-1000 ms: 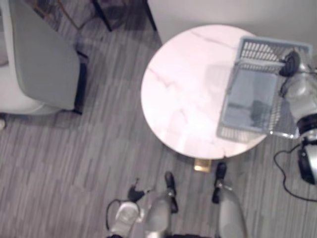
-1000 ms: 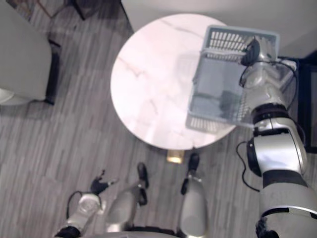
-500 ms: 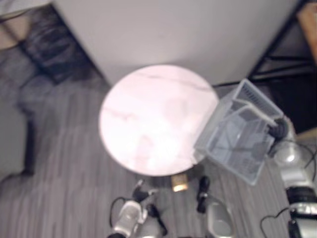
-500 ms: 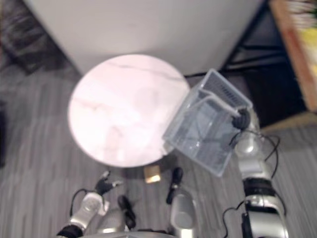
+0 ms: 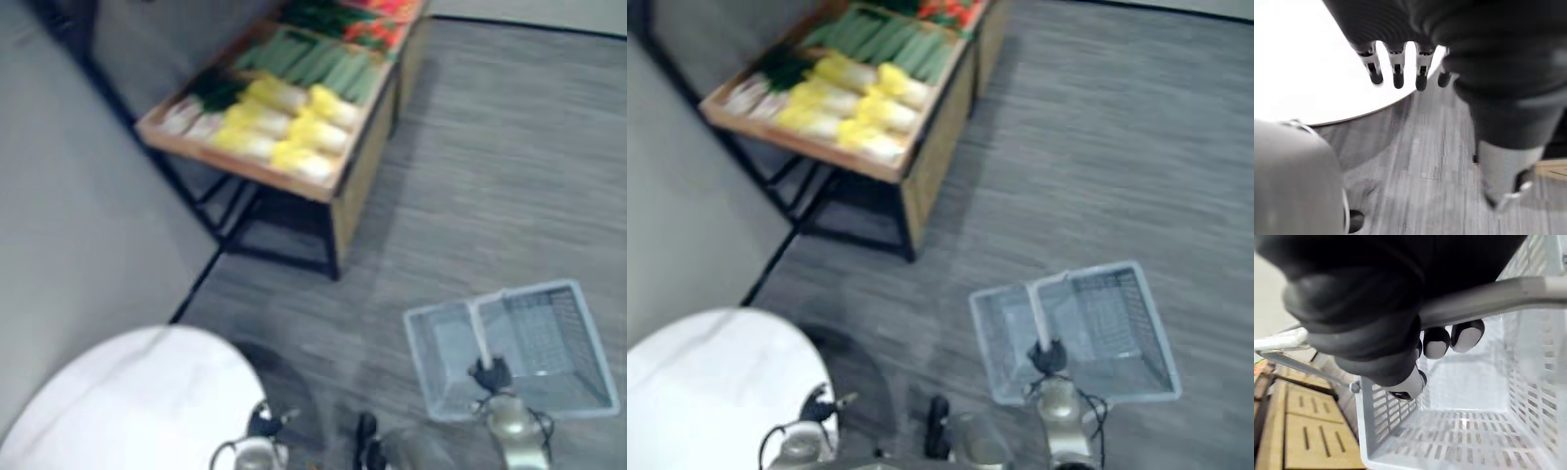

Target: Pick vegetable in the basket

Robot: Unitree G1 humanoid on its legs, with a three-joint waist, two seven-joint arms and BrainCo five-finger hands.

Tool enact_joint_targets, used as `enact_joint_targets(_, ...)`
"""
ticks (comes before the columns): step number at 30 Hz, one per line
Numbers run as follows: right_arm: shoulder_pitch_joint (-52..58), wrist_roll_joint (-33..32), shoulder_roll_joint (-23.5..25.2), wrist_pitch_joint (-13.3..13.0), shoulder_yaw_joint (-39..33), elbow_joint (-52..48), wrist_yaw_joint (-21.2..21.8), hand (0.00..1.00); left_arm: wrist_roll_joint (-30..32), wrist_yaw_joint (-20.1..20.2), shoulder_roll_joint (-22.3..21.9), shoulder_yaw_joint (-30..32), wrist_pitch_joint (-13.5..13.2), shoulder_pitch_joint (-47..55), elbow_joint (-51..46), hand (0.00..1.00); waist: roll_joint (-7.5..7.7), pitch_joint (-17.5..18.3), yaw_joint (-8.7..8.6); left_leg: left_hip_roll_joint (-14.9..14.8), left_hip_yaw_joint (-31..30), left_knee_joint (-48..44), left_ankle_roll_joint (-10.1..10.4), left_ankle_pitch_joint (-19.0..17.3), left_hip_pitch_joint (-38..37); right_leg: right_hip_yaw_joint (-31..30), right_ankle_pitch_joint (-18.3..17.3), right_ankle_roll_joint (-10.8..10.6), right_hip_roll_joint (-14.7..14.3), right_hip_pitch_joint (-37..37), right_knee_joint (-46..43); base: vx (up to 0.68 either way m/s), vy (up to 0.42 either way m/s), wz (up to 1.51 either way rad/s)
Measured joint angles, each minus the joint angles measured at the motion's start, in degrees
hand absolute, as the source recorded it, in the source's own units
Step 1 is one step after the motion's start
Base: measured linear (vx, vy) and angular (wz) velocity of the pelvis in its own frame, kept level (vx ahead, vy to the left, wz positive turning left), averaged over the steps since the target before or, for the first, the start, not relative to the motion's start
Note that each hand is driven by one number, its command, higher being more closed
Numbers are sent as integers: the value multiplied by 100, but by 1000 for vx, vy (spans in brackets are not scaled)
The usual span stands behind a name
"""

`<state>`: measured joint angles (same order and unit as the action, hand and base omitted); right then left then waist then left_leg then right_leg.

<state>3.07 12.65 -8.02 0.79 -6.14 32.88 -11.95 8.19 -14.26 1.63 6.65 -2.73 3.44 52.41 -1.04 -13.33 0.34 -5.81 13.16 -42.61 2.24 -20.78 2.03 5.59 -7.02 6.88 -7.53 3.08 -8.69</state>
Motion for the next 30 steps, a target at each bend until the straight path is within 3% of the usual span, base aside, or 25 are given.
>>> enact_joint_targets(3,-176,-12,-24,15,-187,747,-22,100,-146,-81,-37,-1,-48,-42,20,0,-58,-40,-5,297,-652,1060,170,130,697,-526,14,-24,-63,-476,291,179,38,-155)
enact_joint_targets(5,-133,-21,-61,114,-506,1270,-60,100,-149,-80,-84,12,-48,-91,29,0,-97,-44,-6,302,-497,1886,249,542,1024,-822,-61,32,-71,-800,505,218,54,-95)
enact_joint_targets(7,36,-11,-144,250,-684,1628,-109,100,-163,-60,-147,39,-52,-99,8,0,-203,17,33,184,31,2567,92,1231,1382,-759,-354,-3,-117,-1051,570,283,81,-66)
enact_joint_targets(8,123,39,-184,309,-708,1831,-84,100,-261,-31,-161,45,-47,-99,2,0,-248,47,71,206,154,2641,-72,1476,1493,-772,-554,-25,-196,-1136,416,373,105,-58)
enact_joint_targets(9,158,90,-189,351,-712,1984,-57,100,-339,-10,-162,56,-50,-99,-7,0,-199,67,123,242,134,2557,-283,1605,1498,-808,-741,-77,-199,-1143,233,624,122,-64)
enact_joint_targets(10,271,101,-115,414,-727,2216,-1,100,-361,20,-120,73,-57,-72,-41,0,60,208,235,315,216,2446,-567,1771,1434,-852,-1147,-316,-48,-1082,-162,618,82,-46)
enact_joint_targets(11,348,104,-12,426,-816,2283,1,100,-357,65,-17,93,-44,-81,-6,0,210,324,222,410,304,2542,-576,1741,1261,-777,-1367,-729,85,-1039,-682,790,39,-48)
enact_joint_targets(12,282,108,66,432,-929,2412,15,100,-359,99,53,98,-39,-98,82,0,386,289,179,506,308,2752,-658,1623,930,-571,-1336,-1305,183,-597,-1937,546,-15,-20)
enact_joint_targets(13,282,106,79,434,-991,2463,23,100,-363,100,59,99,-36,-98,139,0,389,285,144,504,220,2863,-608,1551,750,-397,-1097,-1682,211,-354,-2589,639,-8,-5)
enact_joint_targets(14,394,104,120,420,-1181,2466,50,100,-358,101,96,14,6,-104,251,0,381,285,54,478,74,3076,-522,1425,317,-35,-827,-1895,436,25,-3740,608,-22,26)
enact_joint_targets(16,548,90,103,420,-1395,2411,34,100,-358,114,105,-98,80,-62,307,0,342,275,-71,450,-144,3389,-436,1294,-433,464,-1116,-1404,953,281,-4687,586,-72,45)
enact_joint_targets(18,588,59,51,390,-1449,2401,33,100,-358,112,80,-91,82,-121,363,0,110,210,-201,70,-411,3718,-337,1251,-1104,788,-1397,-958,1327,817,-4516,648,-220,42)
enact_joint_targets(19,561,10,53,374,-1466,2379,30,100,-358,111,83,-82,82,-135,364,0,68,201,-225,-61,-445,3728,-328,1257,-1183,844,-1398,-957,1379,986,-4260,514,-248,38)
enact_joint_targets(20,512,-37,68,302,-1480,2346,26,100,-348,107,90,-68,79,-152,364,0,40,198,-260,-283,-450,3705,-313,1266,-1270,850,-1297,-1073,1489,1239,-3455,508,-364,43)
enact_joint_targets(22,482,-41,128,223,-1512,2320,27,100,-340,110,106,-59,76,-158,396,0,135,190,-310,-480,-491,3762,-235,1253,-1433,511,-642,-1212,1666,1338,-1598,546,-423,67)
enact_joint_targets(23,536,-42,225,215,-1593,2329,29,100,-324,117,201,-55,74,-165,426,0,356,237,-349,-451,-568,3860,109,1154,-1577,161,203,-1400,1860,1107,-211,623,-487,86)
enact_joint_targets(24,441,-42,207,229,-1709,2462,33,100,-285,128,108,-55,73,-222,544,0,172,142,-328,-752,-623,3907,455,960,-1790,316,831,-1275,1695,1050,-523,718,-556,74)
enact_joint_targets(26,257,-29,176,226,-1790,2476,42,100,-285,156,-20,-25,67,-190,643,0,36,98,-287,-812,-909,3659,541,899,-1771,334,224,-1156,1570,1251,-1266,440,-323,20)
enact_joint_targets(28,195,-25,166,229,-1813,2488,93,100,-292,161,-97,352,36,-38,688,0,-125,125,-281,-979,-1262,2761,609,986,-1558,611,-464,-1031,1491,1057,-1839,489,-357,38)
enact_joint_targets(29,220,-25,169,231,-1813,2500,99,100,-297,158,-123,454,26,-25,685,0,-179,138,-277,-1045,-1429,2362,637,1032,-1381,733,-553,-995,1472,914,-1837,418,-302,76)
enact_joint_targets(30,273,-31,124,230,-1803,2502,108,100,-319,158,-171,588,12,-13,653,0,-240,116,-283,-1162,-1634,1447,824,1290,-962,993,-707,-892,1450,561,-1754,486,-309,91)
